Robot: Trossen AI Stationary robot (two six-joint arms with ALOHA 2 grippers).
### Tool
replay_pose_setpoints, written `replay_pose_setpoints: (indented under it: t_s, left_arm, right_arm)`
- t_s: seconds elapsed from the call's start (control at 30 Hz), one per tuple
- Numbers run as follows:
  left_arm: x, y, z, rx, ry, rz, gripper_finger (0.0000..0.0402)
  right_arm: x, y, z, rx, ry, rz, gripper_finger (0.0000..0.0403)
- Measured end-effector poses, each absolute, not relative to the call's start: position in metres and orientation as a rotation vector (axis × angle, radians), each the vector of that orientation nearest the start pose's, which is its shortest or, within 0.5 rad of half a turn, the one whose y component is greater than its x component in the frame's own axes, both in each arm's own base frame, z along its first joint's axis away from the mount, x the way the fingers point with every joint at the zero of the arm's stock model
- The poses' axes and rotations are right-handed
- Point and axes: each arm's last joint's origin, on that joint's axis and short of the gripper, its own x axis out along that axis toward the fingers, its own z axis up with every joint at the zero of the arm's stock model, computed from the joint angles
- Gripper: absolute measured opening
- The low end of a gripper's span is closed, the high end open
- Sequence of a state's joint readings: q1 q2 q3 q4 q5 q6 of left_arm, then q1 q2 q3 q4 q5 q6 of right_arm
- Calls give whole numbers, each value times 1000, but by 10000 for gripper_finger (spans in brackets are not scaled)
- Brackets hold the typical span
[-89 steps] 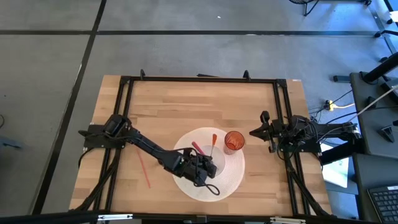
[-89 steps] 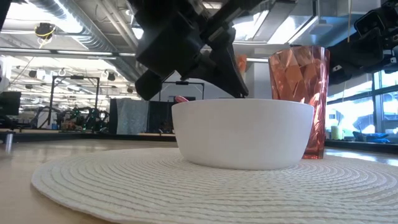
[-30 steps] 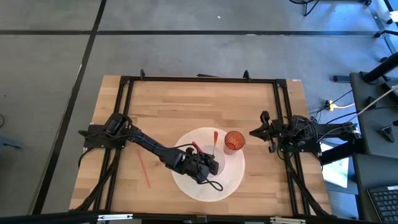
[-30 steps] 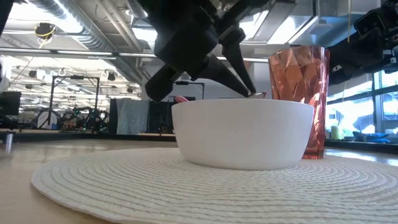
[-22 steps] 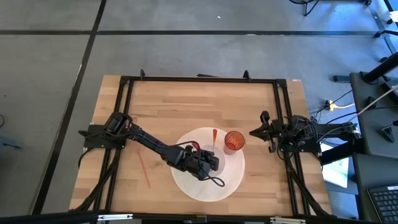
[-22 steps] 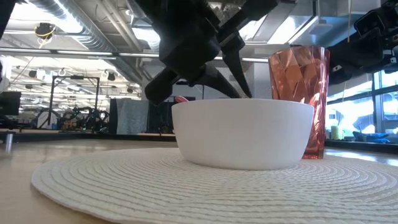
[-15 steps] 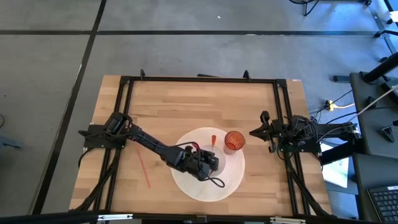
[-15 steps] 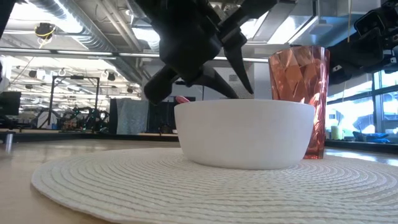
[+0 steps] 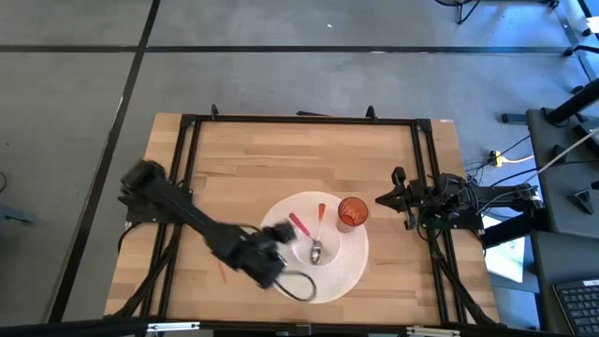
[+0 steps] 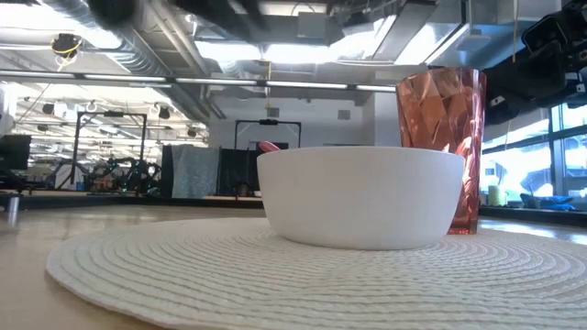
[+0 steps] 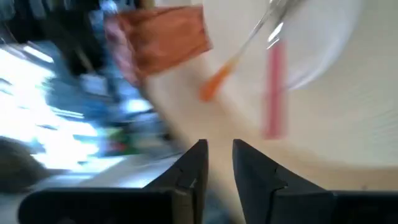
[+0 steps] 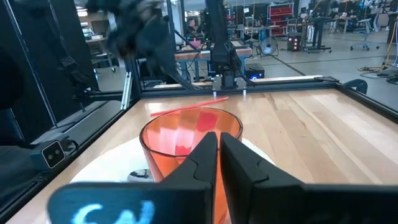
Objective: Pick & Place Utensil
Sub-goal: Put the orange straw into the orange cup
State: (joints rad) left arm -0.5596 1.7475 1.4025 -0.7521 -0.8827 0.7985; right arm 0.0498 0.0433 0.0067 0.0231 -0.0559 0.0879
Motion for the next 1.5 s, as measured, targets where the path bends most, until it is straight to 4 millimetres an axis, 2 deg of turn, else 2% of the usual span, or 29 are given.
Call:
replay_pose_setpoints:
  t_s: [0.17,0.23,0.3,0.47,0.6,0.7,0.83,0.97,1.2,1.33,1.5]
  left_arm:
    - [264,-143,317,535,932,-124,44]
    - [245,-134,323,334,944,-74,36]
    - [227,-129,315,274,976,-19,30]
    - [189,-116,270,222,1180,77,15]
    - [169,-116,225,264,1400,-48,15]
    - [160,-118,200,231,1533,-50,28]
    - [158,-122,187,170,1613,-38,59]
    - [165,-133,178,167,1584,-96,99]
    - [168,-146,153,423,1653,-312,161]
    - [168,-151,137,524,1717,-401,172]
    - [170,-152,128,611,1748,-409,166]
  right_arm:
    - [100,7,165,86,18,105,21]
    - [100,7,165,87,18,104,21]
    - [100,7,165,94,18,104,21]
    - [100,7,165,100,19,103,21]
    - [100,7,165,98,19,103,21]
    - [100,7,164,98,19,103,21]
    - [100,7,164,97,19,103,21]
    - [100,7,165,99,19,103,21]
    - [100,7,165,100,19,103,21]
    - [100,7,164,98,19,103,21]
    - [100,7,164,98,19,103,21]
